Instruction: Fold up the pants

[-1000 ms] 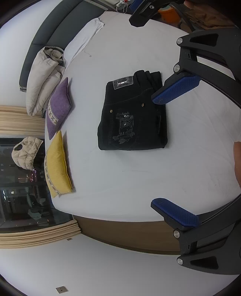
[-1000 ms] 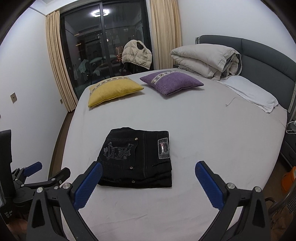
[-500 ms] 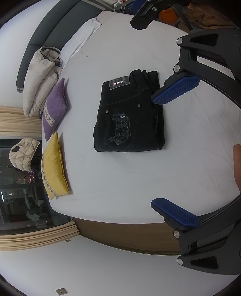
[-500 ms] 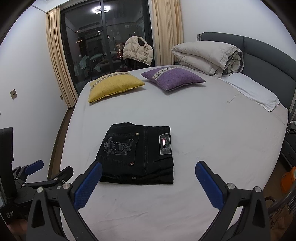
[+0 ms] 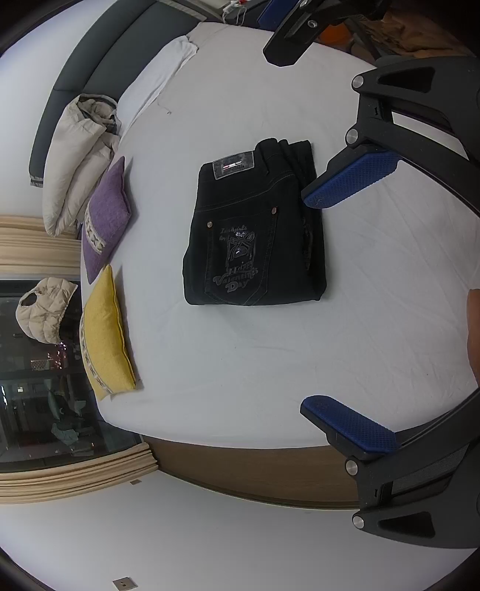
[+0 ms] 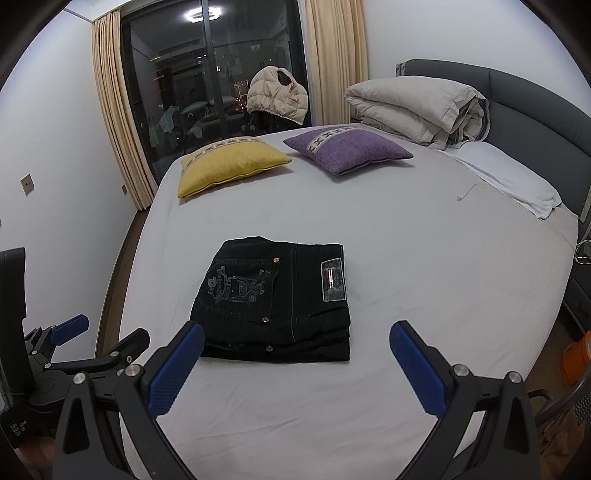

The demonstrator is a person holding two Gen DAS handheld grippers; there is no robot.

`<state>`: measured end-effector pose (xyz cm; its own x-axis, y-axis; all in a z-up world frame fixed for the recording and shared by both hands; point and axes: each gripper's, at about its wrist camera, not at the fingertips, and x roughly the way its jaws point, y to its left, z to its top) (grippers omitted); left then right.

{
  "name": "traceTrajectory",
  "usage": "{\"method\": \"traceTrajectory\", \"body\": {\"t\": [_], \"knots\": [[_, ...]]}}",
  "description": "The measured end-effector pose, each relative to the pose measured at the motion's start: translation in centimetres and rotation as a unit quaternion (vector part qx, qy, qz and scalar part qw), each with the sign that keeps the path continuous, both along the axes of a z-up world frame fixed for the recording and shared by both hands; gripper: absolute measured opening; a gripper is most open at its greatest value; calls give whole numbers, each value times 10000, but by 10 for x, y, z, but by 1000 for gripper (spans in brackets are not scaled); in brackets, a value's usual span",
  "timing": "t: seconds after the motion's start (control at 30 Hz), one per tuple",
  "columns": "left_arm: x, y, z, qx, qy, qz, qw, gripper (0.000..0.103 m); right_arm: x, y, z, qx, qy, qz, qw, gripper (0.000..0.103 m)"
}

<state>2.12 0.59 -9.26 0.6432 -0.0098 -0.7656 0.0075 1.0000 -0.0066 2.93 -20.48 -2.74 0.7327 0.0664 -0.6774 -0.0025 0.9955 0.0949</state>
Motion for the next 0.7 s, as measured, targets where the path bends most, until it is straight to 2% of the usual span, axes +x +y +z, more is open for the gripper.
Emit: {"method": "traceTrajectory", "body": {"t": [0.7], "knots": [[0, -2, -1, 12, -14, -23, 10000, 103, 1, 1, -1, -3, 14, 0, 10000, 103]]}}
